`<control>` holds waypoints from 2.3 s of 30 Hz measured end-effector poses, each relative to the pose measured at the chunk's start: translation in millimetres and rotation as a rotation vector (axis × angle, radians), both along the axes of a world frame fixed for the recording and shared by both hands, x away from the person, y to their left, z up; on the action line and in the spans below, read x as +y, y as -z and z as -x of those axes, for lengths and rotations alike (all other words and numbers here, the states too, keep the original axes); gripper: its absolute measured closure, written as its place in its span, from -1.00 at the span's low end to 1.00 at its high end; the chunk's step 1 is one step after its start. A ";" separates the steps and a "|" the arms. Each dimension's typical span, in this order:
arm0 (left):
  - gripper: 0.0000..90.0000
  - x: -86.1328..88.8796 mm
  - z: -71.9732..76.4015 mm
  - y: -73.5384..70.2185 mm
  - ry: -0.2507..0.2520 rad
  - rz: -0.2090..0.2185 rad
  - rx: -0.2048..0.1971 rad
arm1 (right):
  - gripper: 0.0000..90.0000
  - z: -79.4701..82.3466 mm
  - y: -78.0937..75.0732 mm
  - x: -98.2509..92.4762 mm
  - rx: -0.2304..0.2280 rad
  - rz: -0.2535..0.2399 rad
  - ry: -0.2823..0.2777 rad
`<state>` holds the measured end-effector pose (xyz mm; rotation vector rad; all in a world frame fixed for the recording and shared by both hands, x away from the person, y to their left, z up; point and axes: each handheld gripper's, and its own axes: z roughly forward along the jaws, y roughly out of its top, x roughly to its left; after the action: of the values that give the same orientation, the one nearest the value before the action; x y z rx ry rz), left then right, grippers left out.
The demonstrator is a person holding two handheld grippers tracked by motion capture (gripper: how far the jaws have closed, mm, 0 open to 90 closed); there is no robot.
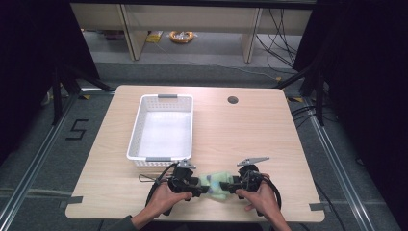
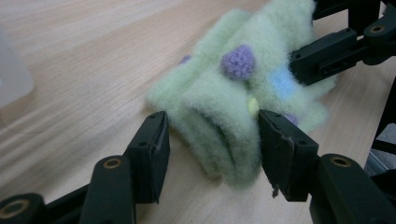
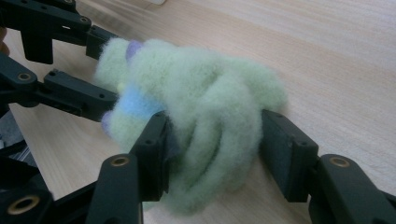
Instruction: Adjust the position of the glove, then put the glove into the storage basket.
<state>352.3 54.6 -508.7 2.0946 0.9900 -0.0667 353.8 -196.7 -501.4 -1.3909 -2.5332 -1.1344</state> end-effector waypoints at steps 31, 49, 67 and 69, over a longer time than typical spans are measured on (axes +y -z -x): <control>0.58 4.3 5.3 -14.8 0.042 0.056 -0.072 | 0.52 7.2 -11.8 -0.8 -0.047 -0.098 -0.039; 0.57 10.2 9.6 -25.9 0.053 0.057 -0.113 | 0.52 13.9 -27.8 5.5 -0.067 -0.103 -0.056; 0.56 21.9 6.1 -46.9 0.037 0.060 -0.136 | 0.52 4.8 -49.5 16.7 -0.077 -0.101 -0.098; 0.56 23.9 5.5 -52.5 0.029 0.065 -0.136 | 0.52 2.5 -54.7 17.4 -0.092 -0.095 -0.105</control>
<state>346.8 78.6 -456.2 2.0263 0.8650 0.0278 351.3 -179.4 -446.6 -1.1965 -2.5419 -1.3092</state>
